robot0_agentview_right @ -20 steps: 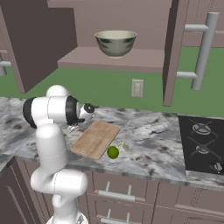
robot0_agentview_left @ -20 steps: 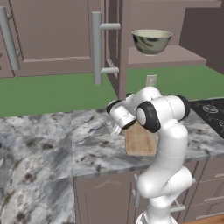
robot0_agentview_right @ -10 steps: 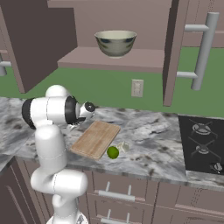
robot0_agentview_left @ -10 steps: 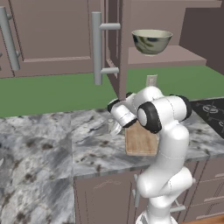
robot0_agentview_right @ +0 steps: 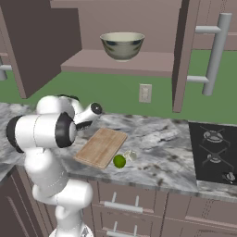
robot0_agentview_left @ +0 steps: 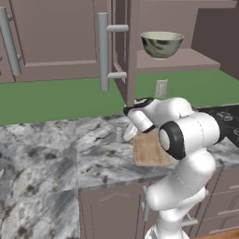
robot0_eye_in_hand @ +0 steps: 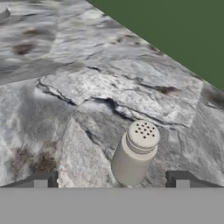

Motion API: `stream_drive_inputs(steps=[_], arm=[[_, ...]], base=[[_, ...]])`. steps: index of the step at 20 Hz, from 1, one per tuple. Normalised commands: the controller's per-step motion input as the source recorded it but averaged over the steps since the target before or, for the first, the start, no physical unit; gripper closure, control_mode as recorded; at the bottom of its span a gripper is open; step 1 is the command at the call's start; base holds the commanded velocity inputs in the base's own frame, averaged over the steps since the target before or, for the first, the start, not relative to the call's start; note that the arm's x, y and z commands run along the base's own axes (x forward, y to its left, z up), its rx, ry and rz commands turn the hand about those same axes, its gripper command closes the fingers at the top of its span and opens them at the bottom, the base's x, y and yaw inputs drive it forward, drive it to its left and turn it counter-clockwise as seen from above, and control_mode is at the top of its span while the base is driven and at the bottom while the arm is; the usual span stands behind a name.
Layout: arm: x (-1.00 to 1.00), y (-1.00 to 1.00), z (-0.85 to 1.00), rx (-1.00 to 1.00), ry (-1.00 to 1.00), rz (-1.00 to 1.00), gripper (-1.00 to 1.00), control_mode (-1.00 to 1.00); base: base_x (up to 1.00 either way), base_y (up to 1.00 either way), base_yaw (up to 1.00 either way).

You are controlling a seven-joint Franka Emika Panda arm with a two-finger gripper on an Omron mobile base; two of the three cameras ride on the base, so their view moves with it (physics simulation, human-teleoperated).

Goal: Open the cabinet. Place the bowl and condiment on the counter. Then place the lime and garlic on the cutting board.

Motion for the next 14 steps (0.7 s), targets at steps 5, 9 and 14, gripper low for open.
stream_drive_inputs(steps=[5, 9, 14], arm=[[-0.61, -0.3, 1.0, 0.06, 0.16, -0.01, -1.0, -1.0], [-0.69, -0.32, 1.0, 0.05, 0.24, -0.16, -1.0, -1.0], [-0.66, -0.32, 1.0, 0.12, 0.25, -0.24, -1.0, -1.0]], base=[[0.0, 0.0, 0.0], [0.0, 0.0, 0.0], [0.0, 0.0, 0.0]])
